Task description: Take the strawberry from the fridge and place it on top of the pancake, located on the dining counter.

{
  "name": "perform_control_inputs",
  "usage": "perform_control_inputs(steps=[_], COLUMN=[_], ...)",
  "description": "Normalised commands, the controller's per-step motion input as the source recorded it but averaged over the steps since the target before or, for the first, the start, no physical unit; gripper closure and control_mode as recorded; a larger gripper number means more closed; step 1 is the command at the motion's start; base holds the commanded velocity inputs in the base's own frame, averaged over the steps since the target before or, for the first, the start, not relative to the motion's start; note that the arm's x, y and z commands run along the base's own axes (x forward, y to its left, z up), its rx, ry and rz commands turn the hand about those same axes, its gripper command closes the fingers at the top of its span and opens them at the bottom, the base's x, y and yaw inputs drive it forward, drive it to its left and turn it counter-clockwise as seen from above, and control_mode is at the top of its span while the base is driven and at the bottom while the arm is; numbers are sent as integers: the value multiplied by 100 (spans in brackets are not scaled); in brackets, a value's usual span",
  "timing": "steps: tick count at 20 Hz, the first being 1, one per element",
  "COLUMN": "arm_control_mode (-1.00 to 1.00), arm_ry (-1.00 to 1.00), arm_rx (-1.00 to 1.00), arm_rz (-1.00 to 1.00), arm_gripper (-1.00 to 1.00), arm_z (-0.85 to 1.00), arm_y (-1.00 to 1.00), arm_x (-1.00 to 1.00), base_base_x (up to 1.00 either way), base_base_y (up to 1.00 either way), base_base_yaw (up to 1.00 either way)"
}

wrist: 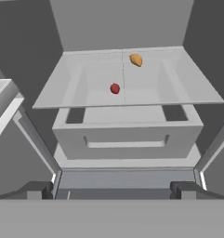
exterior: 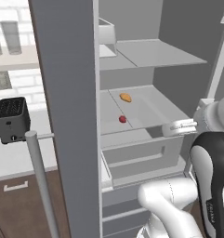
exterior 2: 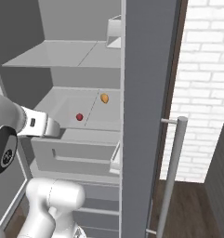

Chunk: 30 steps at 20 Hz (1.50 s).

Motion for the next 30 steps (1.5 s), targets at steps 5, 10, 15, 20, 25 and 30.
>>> perform_control_inputs(steps=[5,10,15,20,25,30], arm_control_mode=[-100,-100,-100,-100,-100,-100], arm_ry=[1,10,3,0,5,1], arm_rx=[0,0,-3,-1,0,-3], arm_rz=[1,6,4,3,1,0], arm_gripper=[-100,-100,-100,-100,-100,-100], arm_z=[0,1,-2,-21,-29,-44], arm_y=[0,1,0,7,17,17], arm_x=[15,69,49,50,68,56], base_base_x=[67,0,0,0,0,0], base_base_y=[0,0,0,0,0,0], base_base_yaw=[0,0,0,0,0,0])
